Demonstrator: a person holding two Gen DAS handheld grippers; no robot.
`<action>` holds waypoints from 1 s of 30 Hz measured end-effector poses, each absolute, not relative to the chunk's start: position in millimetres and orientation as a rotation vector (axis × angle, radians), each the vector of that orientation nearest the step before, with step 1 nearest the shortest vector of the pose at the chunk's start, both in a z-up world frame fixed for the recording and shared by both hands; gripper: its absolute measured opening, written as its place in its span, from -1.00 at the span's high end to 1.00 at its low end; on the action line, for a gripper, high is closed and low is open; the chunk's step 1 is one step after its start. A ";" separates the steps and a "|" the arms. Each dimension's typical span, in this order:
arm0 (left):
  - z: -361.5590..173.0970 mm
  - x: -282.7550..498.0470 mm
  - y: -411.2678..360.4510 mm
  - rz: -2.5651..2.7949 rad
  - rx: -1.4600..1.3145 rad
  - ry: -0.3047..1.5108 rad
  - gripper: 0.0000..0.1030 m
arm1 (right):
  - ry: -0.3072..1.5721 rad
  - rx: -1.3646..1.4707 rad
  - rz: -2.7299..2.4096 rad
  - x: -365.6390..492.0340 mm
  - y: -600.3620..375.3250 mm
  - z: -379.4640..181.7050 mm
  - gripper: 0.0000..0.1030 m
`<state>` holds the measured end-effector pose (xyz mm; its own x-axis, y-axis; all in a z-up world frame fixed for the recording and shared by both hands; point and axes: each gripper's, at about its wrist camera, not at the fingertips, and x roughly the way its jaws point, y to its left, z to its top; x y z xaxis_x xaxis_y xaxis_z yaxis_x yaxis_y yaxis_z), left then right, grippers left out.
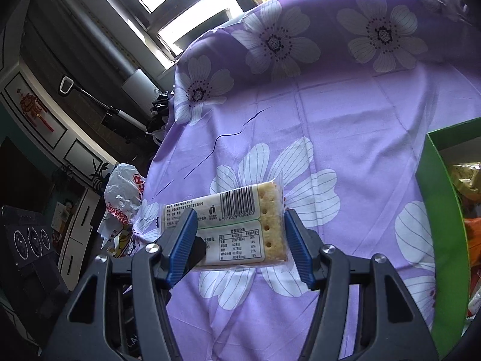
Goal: Organize snacks
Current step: 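Carry the cracker pack over the green box and lower it inside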
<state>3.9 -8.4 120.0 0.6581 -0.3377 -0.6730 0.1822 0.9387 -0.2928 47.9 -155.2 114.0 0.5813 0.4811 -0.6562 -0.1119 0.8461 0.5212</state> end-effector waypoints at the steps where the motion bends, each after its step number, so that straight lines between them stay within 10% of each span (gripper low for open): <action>1: 122.2 0.0 -12.1 -0.307 -0.196 0.796 0.12 | 0.879 0.465 0.354 42.4 -159.2 115.6 -0.17; 30: 177.0 -61.5 -140.1 -0.530 -0.026 0.652 0.12 | 0.642 0.556 0.132 -55.7 -283.8 168.7 -0.18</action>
